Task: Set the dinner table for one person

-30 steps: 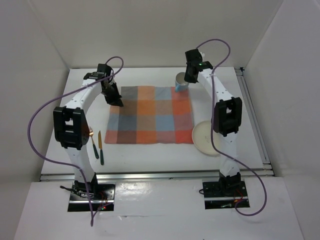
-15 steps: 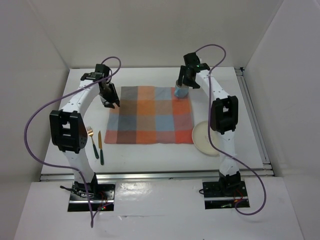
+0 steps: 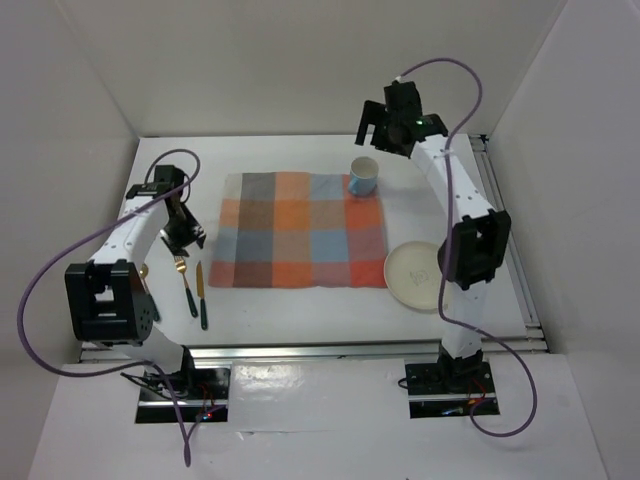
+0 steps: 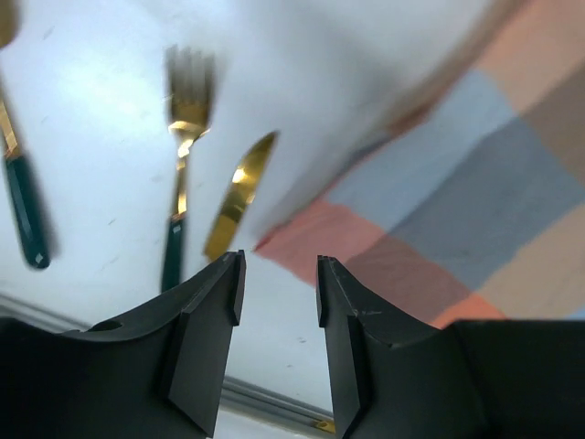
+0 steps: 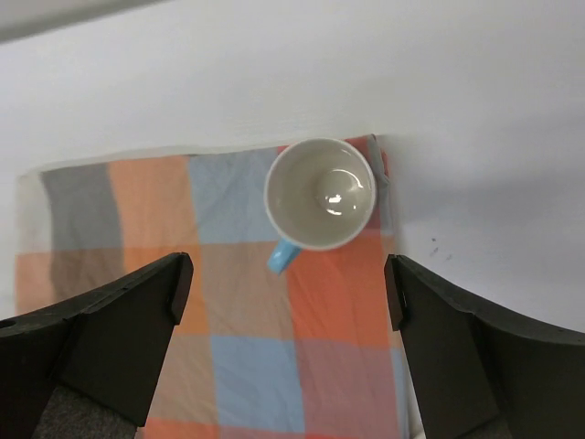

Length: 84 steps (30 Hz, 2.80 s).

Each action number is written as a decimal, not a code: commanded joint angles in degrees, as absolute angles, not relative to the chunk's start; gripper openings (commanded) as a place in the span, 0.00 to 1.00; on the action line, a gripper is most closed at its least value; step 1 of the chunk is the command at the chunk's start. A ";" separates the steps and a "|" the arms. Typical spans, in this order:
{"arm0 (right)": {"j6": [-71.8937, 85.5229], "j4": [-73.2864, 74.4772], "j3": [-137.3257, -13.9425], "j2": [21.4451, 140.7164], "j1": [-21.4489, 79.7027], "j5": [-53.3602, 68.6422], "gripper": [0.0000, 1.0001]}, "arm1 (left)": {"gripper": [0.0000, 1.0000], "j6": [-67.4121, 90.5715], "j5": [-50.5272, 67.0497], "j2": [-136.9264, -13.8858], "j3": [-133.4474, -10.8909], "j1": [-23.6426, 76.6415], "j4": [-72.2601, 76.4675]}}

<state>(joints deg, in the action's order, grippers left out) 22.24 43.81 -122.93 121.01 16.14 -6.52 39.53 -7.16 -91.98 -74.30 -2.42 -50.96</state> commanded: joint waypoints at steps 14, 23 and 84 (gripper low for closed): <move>22.32 38.14 -105.39 99.67 19.07 -6.68 1.00 | 0.51 52.99 -5.01 -76.73 -48.35 -2.11 -48.34; 21.27 38.76 -103.19 97.91 19.60 -7.73 1.00 | 0.82 54.93 -7.90 -76.99 -45.44 -2.11 -46.49; 21.80 36.47 -87.64 85.08 4.23 -5.71 1.00 | 0.00 48.33 3.60 -112.40 -93.41 40.34 -38.67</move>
